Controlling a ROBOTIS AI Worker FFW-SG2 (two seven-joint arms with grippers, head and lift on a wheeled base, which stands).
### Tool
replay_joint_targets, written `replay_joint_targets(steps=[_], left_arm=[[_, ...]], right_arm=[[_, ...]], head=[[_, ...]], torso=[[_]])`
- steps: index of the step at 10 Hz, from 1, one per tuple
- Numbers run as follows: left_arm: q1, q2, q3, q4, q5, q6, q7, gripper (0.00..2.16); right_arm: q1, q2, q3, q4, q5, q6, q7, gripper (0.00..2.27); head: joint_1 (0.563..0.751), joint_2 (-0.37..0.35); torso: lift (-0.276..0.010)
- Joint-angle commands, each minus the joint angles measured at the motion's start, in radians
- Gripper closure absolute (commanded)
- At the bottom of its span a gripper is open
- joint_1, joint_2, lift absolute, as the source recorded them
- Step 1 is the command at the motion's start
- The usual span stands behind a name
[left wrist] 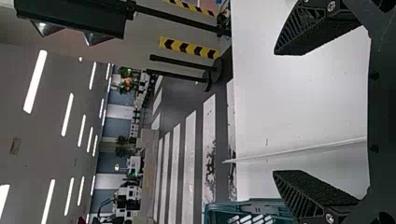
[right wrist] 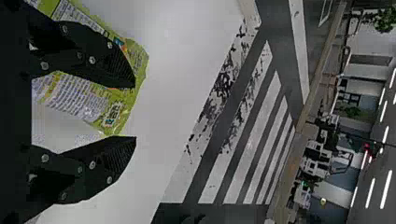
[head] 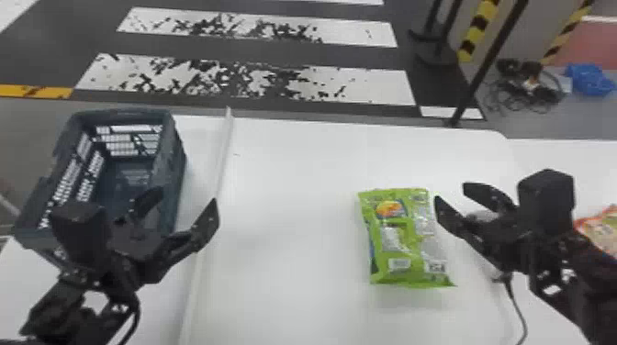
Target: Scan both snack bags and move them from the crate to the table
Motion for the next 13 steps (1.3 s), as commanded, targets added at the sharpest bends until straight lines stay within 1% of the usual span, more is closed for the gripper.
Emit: replay_joint_targets(steps=[1,2,4,6,10,11,12,13], left_arm=[[0.001,0.0,0.0,0.0,0.002,0.0,0.0,0.09],[0.001,0.0,-0.001,0.0,0.002,-0.003,0.0,0.09],[-0.001,-0.001,-0.001,0.002,0.002,0.0,0.0,0.09],[-0.001,-0.001,-0.001,0.002,0.002,0.0,0.0,0.09],[-0.001,-0.003,-0.001,0.005,0.002,-0.003,0.0,0.09],[-0.001,-0.001,-0.001,0.005,0.002,0.0,0.0,0.09],[-0.003,-0.003,-0.001,0.008,0.002,0.0,0.0,0.09],[-0.003,-0.003,-0.001,0.008,0.002,0.0,0.0,0.09]], right_arm=[[0.002,0.02,-0.083,0.019,-0.019,0.01,0.0,0.17],[0.0,0.02,-0.127,0.049,-0.057,0.007,0.0,0.17],[-0.017,0.02,-0.167,0.136,-0.071,-0.005,0.017,0.17],[-0.049,0.019,-0.172,0.243,-0.069,-0.033,0.043,0.17],[-0.133,-0.003,-0.159,0.461,-0.068,-0.07,0.054,0.17],[-0.146,-0.014,-0.156,0.498,-0.068,-0.076,0.054,0.23],[-0.158,-0.018,-0.152,0.524,-0.062,-0.079,0.074,0.56],[-0.17,-0.018,-0.15,0.543,-0.052,-0.079,0.095,1.03]], head=[[0.695,-0.12],[0.695,-0.139],[0.695,-0.203],[0.695,-0.241],[0.695,-0.274],[0.695,-0.279],[0.695,-0.29],[0.695,-0.295]], torso=[[-0.088],[-0.088],[-0.088],[-0.088],[-0.088],[-0.088],[-0.088],[-0.088]])
